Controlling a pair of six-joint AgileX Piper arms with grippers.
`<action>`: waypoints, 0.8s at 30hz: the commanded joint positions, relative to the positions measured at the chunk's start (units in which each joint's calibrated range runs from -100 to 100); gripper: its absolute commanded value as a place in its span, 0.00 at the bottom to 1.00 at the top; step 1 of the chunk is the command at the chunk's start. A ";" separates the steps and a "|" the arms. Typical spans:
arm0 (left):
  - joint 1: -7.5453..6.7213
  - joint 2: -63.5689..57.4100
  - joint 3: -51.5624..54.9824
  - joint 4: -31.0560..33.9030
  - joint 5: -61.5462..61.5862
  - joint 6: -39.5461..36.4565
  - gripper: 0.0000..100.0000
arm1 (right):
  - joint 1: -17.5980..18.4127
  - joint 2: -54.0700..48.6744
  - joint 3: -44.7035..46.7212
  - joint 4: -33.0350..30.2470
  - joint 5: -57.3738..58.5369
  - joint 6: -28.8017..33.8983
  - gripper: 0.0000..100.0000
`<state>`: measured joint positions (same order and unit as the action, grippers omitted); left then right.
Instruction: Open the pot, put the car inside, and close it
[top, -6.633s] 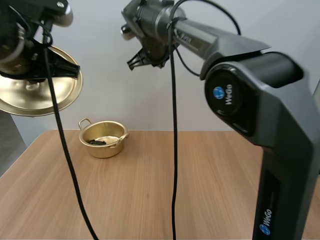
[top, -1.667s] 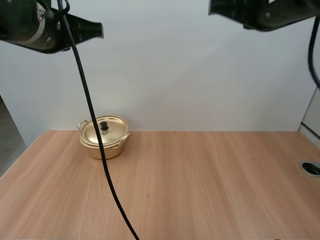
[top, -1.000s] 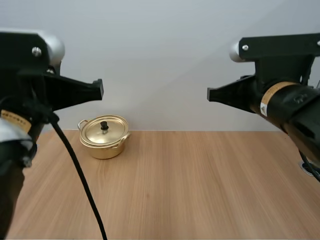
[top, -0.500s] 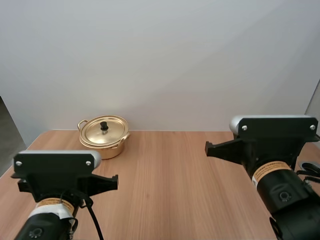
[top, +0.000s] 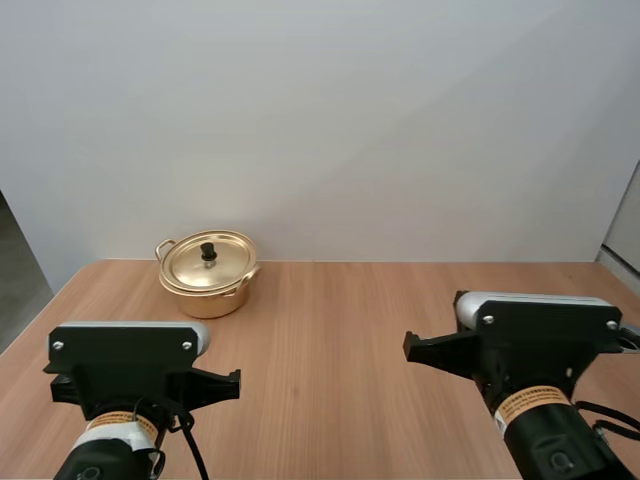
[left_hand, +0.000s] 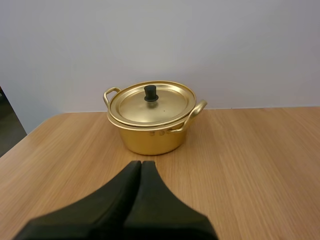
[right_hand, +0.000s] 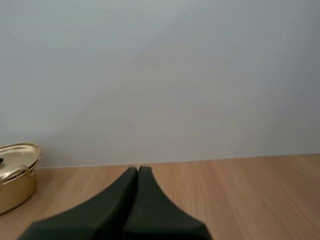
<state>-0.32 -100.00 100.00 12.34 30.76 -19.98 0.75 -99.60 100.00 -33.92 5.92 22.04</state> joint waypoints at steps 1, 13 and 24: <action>-0.04 0.00 0.00 0.08 -0.04 -0.06 0.00 | -0.08 -0.40 0.00 0.97 9.98 -0.02 0.00; -0.04 0.00 0.00 0.08 -0.04 -0.06 0.00 | 2.72 -0.34 0.00 6.69 27.85 -6.69 0.00; -0.04 0.00 0.00 0.08 -0.04 -0.06 0.00 | 4.45 -0.34 0.00 25.19 24.90 -27.54 0.00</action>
<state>-0.32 -100.00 100.00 12.34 30.76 -19.98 5.29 -100.00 100.00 -16.08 31.06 4.27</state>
